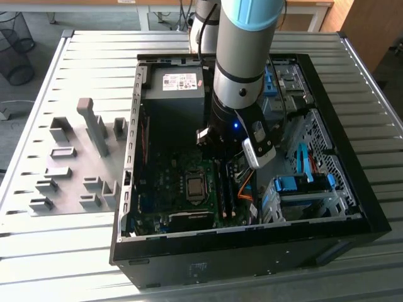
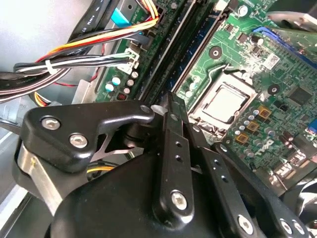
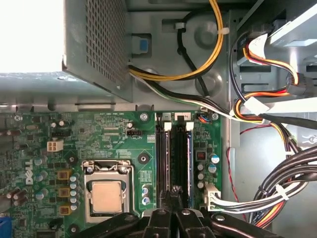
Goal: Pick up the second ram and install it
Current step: 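Press down the second ram until it locks into place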
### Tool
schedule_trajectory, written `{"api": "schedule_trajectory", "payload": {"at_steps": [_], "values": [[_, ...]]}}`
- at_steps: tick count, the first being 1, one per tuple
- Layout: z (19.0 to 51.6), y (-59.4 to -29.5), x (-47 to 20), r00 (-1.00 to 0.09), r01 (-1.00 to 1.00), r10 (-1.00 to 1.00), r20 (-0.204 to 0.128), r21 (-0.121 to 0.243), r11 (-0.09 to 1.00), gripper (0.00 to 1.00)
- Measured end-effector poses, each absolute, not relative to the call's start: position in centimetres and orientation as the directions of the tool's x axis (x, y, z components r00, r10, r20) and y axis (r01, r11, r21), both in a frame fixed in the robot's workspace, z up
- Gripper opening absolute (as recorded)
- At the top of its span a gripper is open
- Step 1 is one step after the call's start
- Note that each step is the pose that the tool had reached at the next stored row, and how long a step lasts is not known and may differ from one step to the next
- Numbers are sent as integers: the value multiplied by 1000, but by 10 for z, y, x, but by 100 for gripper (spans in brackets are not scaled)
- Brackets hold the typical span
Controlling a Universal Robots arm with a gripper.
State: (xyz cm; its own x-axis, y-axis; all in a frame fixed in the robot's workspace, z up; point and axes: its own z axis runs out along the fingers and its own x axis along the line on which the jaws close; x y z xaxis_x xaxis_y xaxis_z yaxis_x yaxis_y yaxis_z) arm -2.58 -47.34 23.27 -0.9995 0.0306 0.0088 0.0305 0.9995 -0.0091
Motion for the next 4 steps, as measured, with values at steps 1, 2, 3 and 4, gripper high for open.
{"api": "schedule_trajectory", "payload": {"at_steps": [1,2,3,4], "values": [[233,-473,-26,-999,30,31,9,-9,999,10],[233,-473,-26,-999,30,30,9,-9,999,10],[233,-473,-26,-999,30,31,9,-9,999,10],[233,-473,-26,-999,30,31,9,-9,999,10]]}}
